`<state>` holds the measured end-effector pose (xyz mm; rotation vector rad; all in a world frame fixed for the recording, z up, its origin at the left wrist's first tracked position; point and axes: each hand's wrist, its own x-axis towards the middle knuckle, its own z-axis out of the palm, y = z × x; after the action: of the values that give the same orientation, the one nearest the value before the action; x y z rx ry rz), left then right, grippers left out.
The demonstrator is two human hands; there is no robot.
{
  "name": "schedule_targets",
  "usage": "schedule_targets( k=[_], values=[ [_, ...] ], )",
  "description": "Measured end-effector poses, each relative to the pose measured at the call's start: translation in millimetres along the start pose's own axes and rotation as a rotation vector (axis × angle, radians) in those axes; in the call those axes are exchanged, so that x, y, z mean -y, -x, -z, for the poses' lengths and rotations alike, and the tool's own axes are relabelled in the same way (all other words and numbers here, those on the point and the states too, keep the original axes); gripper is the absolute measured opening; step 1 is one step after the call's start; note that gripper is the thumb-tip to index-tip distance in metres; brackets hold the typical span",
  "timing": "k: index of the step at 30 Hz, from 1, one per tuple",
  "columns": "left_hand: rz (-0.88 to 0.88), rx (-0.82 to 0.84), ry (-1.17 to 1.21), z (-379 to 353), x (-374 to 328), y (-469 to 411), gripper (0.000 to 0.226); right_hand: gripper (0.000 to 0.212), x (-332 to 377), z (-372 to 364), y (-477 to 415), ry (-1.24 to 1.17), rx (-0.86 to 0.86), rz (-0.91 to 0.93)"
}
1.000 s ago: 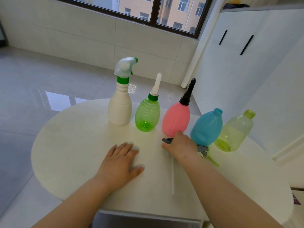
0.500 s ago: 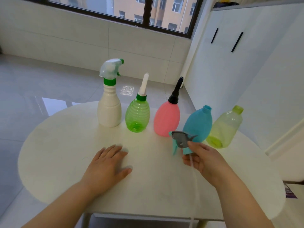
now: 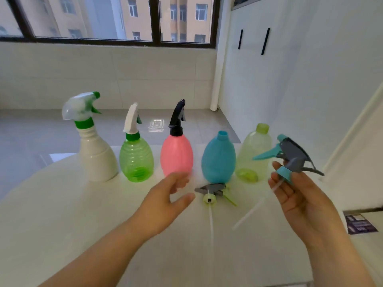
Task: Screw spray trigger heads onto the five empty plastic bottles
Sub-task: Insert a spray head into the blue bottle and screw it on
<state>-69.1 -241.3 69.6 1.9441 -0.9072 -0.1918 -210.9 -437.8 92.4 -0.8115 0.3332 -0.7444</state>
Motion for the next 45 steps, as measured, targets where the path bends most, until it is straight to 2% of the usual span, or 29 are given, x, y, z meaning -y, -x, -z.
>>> schedule_targets(
  k=[2, 4, 10, 13, 16, 23, 28, 32, 35, 37, 40, 45],
  values=[
    [-0.014, 0.017, 0.043, -21.8, -19.5, -25.5, 0.053, 0.038, 4.5, 7.3, -1.2, 0.001, -0.033, 0.028],
    [-0.004, 0.002, 0.06, -39.6, -30.9, -49.7, 0.063, 0.028, 5.5, 10.5, -3.5, 0.005, -0.056, 0.044],
    [0.144, -0.101, 0.115, -64.4, -39.1, -106.3, 0.066, 0.037, 4.0, 19.2, -12.3, 0.029, -0.085, 0.063],
    [0.133, -0.134, 0.144, -67.8, -41.9, -123.0, 0.048, 0.022, 3.1, 20.4, -14.6, 0.041, -0.066, 0.065],
    [0.124, -0.17, 0.206, -68.6, -44.6, -134.2, 0.033, 0.019, 1.7, 23.2, -15.4, 0.071, -0.057, 0.067],
    [0.126, -0.183, 0.196, -73.8, -48.0, -139.5, 0.032, 0.019, 0.7, 24.6, -16.3, 0.071, -0.062, 0.078],
    [0.051, -0.193, 0.254, -63.6, -59.9, -128.5, 0.028, 0.021, 2.6, 21.0, -15.6, 0.072, -0.058, 0.098],
    [-0.039, -0.19, 0.358, -41.6, -72.8, -107.5, 0.015, 0.02, 4.4, 16.6, -13.8, 0.025, -0.068, 0.095],
    [-0.113, -0.179, 0.378, -18.1, -74.4, -83.3, 0.018, 0.031, 3.6, 10.4, -10.6, 0.033, -0.055, 0.09],
    [-0.131, -0.169, 0.376, 0.5, -69.6, -62.9, 0.02, 0.029, 1.5, 5.0, -7.2, 0.049, -0.03, 0.075],
    [-0.092, -0.167, 0.381, 29.7, -51.3, -29.1, 0.019, 0.027, -3.0, -6.9, -0.7, 0.066, 0.017, 0.054],
    [0.046, -0.283, 0.35, 66.7, -10.2, 11.5, 0.023, 0.026, -18.0, -28.5, 14.1, 0.211, 0.056, 0.045]
  ],
)
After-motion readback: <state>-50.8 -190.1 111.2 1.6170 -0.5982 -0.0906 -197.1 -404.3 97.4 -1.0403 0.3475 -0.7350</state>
